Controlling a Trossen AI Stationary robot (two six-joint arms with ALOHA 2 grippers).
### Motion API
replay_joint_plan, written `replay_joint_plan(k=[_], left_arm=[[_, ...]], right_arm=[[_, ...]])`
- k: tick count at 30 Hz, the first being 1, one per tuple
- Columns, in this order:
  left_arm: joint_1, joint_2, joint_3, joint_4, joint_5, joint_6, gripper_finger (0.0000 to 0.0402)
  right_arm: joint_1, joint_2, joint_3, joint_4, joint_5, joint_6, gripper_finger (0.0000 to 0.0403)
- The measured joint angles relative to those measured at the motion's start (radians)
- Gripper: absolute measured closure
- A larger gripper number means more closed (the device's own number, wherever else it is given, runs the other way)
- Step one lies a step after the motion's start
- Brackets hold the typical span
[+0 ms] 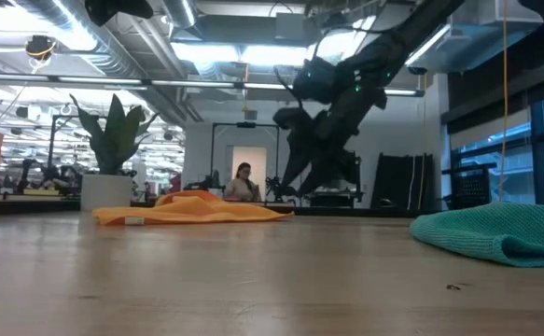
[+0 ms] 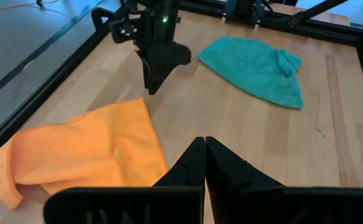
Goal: Roll microfiber towels into tight, uniform cylinder then place into a basket
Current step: Roll the orange microfiber towel
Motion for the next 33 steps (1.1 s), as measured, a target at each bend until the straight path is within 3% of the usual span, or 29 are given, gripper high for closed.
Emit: replay_joint_plan(k=[25, 33], left_arm=[[0.000, 0.000, 0.000, 0.000, 0.000, 0.000, 0.0401], [0.000, 0.000, 0.000, 0.000, 0.000, 0.000, 0.0401]], right_arm=[[-0.048, 0.080, -0.001, 0.070, 0.011, 0.077, 0.0237], [-0.048, 0.111, -0.001, 0.096, -0.031, 0.097, 0.0237]])
